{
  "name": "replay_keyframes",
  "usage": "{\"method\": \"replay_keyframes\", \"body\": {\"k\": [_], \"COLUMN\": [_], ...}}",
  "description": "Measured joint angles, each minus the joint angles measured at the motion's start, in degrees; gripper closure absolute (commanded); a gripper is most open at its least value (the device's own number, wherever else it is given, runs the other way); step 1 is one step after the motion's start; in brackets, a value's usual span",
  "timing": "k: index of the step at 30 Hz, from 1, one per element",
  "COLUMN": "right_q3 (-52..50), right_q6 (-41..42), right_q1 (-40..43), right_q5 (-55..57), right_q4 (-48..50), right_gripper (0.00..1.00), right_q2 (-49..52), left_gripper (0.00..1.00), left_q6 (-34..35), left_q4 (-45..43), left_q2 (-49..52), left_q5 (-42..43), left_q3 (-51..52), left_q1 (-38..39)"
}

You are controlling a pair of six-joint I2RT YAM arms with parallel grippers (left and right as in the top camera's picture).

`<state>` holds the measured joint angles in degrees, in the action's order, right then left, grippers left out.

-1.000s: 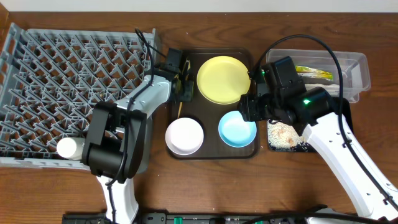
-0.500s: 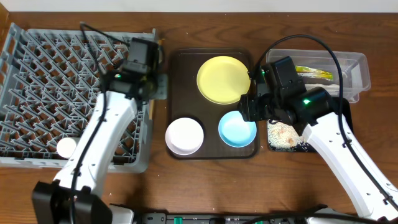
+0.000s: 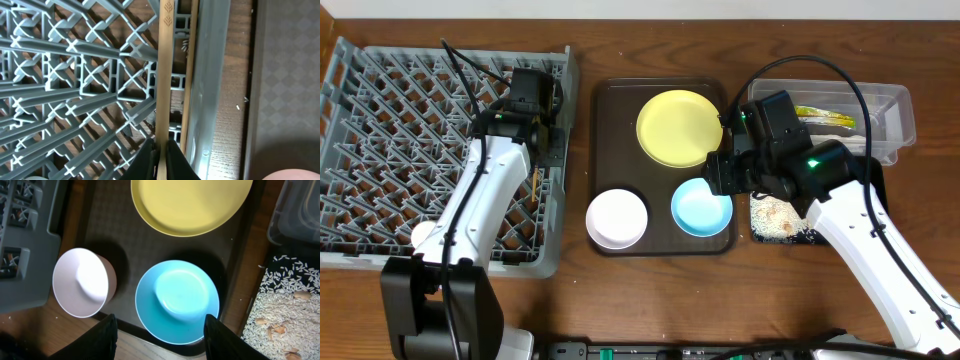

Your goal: Sort waste into correct bins and load items into the dishwasher

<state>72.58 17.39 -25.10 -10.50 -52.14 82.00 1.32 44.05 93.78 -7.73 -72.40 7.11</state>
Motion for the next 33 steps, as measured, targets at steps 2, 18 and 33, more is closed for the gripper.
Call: {"method": "replay_keyframes", "body": {"k": [2,18,33], "right_q3": [0.0,0.0,0.0], "right_q6": [0.0,0.0,0.0], "right_q1": [0.0,0.0,0.0], "right_q5": [0.0,-0.02,0.68], "right_q4": [-0.04,-0.13,-0.39], "right_gripper": [0.46,0.46,0.45], "right_q2": [0.0,0.0,0.0], "left_gripper": [0.78,0.55,0.43], "left_q6": [-0.17,-0.07,4.68], "left_q4": [-0.02,1.99,9.16], "left_q2": [-0.02,-10.45,-14.75], "left_q5": [0.04,5.09,21.18], "left_q3": [0.0,0.0,-0.04], "left_q1": [0.02,0.04,7.41]}}
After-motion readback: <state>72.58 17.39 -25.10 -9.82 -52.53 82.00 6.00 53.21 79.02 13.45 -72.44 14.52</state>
